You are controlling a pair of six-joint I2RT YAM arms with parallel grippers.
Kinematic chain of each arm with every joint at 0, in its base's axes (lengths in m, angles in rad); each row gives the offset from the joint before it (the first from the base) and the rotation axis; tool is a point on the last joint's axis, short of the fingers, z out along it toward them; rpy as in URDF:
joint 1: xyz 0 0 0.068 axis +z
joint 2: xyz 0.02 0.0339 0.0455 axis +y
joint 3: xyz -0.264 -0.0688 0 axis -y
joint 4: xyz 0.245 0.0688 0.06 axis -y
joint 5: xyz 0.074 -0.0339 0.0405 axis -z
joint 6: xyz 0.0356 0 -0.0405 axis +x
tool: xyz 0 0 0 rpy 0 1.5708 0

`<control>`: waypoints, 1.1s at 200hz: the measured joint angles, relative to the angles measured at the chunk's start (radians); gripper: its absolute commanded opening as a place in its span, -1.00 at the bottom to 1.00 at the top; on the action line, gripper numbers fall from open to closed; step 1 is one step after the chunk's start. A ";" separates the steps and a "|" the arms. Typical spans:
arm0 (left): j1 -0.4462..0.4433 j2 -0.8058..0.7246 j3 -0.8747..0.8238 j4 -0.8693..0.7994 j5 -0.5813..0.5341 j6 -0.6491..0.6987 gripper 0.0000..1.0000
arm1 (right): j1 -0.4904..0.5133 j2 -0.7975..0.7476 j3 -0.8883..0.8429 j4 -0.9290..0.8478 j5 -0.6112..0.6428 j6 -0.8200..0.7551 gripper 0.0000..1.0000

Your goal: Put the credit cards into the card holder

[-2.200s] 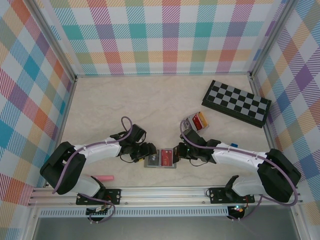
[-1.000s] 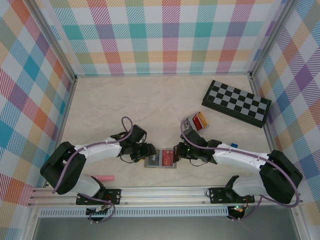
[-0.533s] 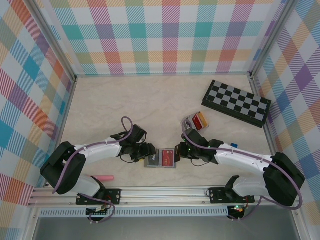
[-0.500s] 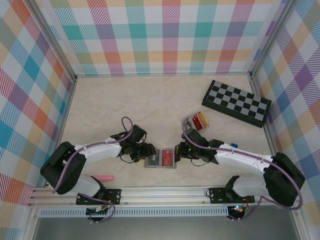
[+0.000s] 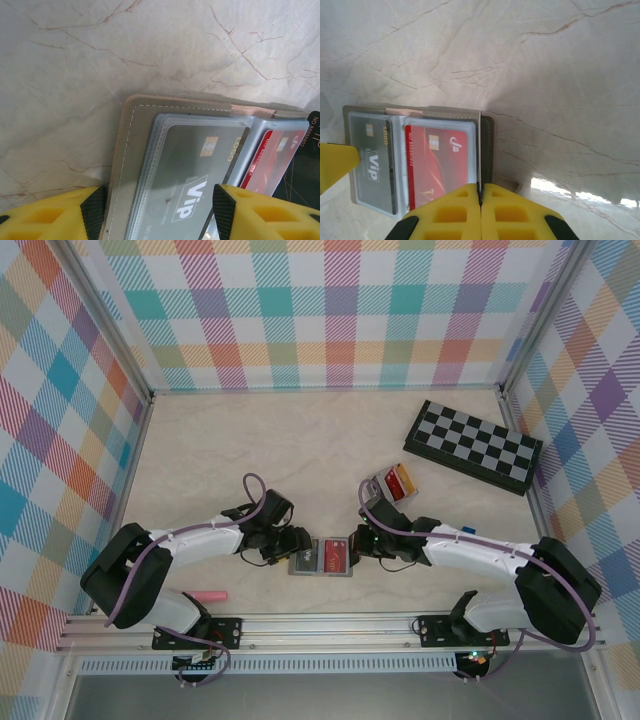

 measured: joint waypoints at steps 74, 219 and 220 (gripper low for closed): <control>0.000 0.000 0.000 0.000 0.000 0.000 0.22 | 0.001 -0.036 0.005 0.022 -0.025 0.003 -0.86; -0.015 -0.145 -0.005 0.014 -0.064 -0.004 0.45 | 0.001 0.007 0.077 0.065 -0.120 -0.019 -0.86; -0.015 -0.145 -0.005 0.014 -0.064 -0.004 0.46 | 0.001 0.007 0.077 0.065 -0.120 -0.019 -0.86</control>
